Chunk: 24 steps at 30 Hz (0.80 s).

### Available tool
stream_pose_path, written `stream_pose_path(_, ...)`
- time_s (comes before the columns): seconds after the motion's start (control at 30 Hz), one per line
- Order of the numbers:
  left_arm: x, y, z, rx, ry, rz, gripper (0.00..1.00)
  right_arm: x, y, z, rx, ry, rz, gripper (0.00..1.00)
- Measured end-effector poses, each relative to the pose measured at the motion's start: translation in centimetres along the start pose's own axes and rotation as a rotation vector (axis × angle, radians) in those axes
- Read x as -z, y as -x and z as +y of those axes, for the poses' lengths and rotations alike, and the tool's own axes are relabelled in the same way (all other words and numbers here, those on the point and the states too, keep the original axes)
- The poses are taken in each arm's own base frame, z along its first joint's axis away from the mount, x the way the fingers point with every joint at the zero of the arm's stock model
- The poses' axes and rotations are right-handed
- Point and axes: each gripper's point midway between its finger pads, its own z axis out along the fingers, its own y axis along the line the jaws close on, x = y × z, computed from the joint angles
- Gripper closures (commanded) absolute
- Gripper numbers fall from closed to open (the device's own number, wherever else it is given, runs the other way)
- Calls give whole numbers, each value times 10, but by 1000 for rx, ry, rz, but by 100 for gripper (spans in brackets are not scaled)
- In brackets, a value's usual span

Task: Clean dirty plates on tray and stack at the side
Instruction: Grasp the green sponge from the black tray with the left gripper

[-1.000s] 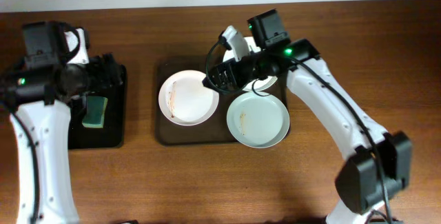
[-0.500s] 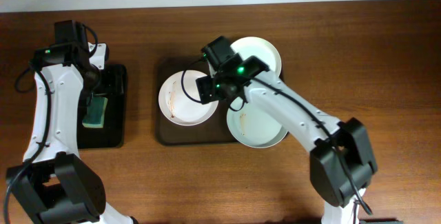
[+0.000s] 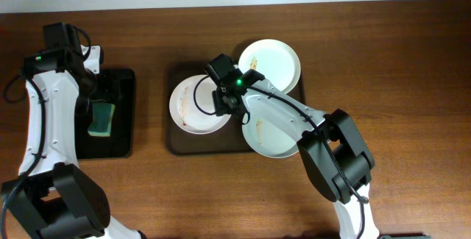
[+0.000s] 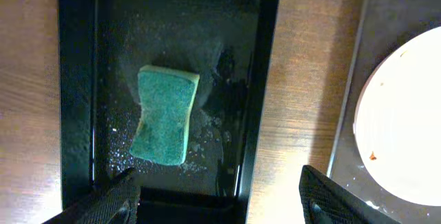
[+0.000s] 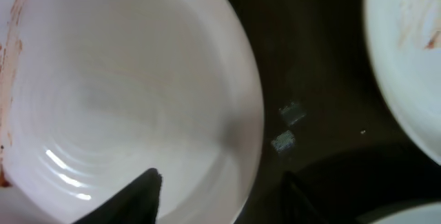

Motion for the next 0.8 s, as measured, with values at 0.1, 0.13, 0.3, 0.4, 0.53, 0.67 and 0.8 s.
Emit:
stream_pose_path(0.1, 0, 2, 0, 0, 1, -6, 27, -4, 4, -2, -5, -12, -19, 62)
stream_pose_path(0.13, 0, 2, 0, 0, 2, -6, 28, -7, 3, -2, -7, -18, -17, 66)
stream_pose_path(0.3, 0, 1, 2, 0, 13, -4, 28, -18, 0, -5, -7, -32, -8, 89)
stream_pose_path(0.4, 0, -2, 3, 0, 15, 7, 37, -18, 2, -4, -7, -31, -14, 95)
stream_pose_path(0.53, 0, -13, 2, -7, 13, 55, 39, -18, 2, -4, -9, -29, -15, 96)
stream_pose_path(0.67, -4, -22, 2, -7, 15, 85, 40, -18, 2, -4, -9, -29, -14, 96)
stream_pose_path(0.8, -15, -34, 16, -5, 102, 121, 29, -18, 2, -4, -10, -30, -13, 96)
